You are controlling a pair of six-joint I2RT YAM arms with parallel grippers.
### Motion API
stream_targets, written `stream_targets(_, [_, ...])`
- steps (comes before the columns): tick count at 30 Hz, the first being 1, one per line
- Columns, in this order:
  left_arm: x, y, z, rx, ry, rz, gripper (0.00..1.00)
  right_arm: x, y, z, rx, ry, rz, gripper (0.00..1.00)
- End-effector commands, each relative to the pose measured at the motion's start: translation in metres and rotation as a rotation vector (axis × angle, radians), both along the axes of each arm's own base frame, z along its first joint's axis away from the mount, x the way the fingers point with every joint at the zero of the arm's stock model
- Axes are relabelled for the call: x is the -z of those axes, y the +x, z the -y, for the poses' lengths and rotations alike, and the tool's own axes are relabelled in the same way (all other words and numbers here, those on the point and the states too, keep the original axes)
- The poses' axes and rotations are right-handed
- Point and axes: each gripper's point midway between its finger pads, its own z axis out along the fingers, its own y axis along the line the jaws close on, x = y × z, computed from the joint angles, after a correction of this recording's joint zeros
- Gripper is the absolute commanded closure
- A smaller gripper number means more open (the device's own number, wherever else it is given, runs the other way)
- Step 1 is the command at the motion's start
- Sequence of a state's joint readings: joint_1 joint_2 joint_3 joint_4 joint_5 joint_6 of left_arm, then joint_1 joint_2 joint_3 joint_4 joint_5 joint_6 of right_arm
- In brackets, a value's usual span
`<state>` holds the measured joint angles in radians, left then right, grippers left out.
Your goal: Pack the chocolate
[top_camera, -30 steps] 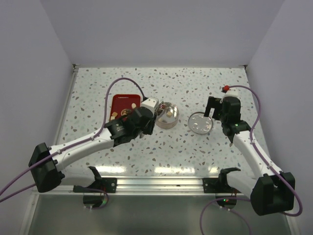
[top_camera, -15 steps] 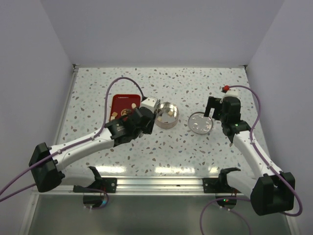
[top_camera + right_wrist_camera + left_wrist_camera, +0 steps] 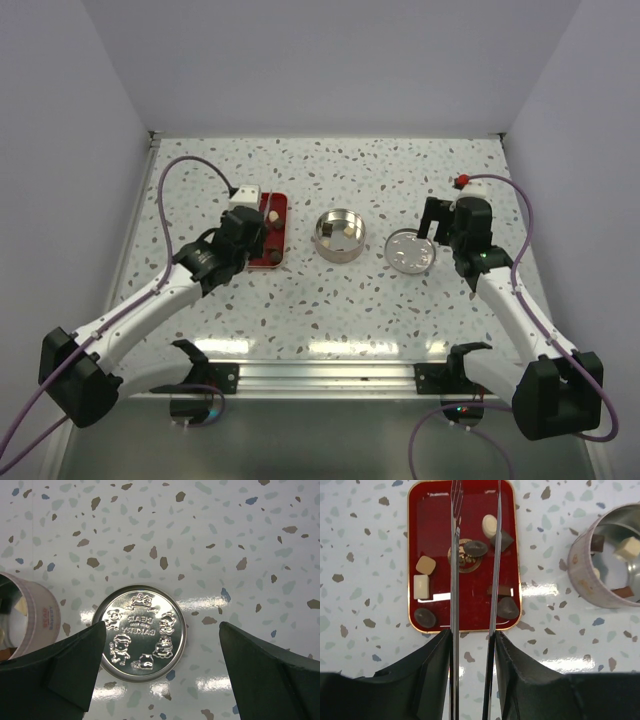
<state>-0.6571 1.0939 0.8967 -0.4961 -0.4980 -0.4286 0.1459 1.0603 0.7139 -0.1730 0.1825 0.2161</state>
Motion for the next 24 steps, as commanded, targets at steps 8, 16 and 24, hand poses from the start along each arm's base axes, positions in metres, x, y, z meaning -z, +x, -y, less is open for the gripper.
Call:
stream_targets(8, [0.024, -0.016, -0.007, 0.031, 0.009, -0.060, 0.54, -0.015, 0.005, -0.003, -0.011, 0.007, 0.024, 0.01])
stream_targets(16, [0.047, -0.025, -0.017, 0.003, 0.040, -0.108, 0.53, -0.015, 0.005, -0.003, -0.012, 0.007, 0.024, 0.01])
stream_targets(24, [0.054, -0.024, -0.018, -0.001, 0.052, -0.112, 0.53, -0.015, 0.005, -0.003, -0.013, 0.009, 0.024, 0.01])
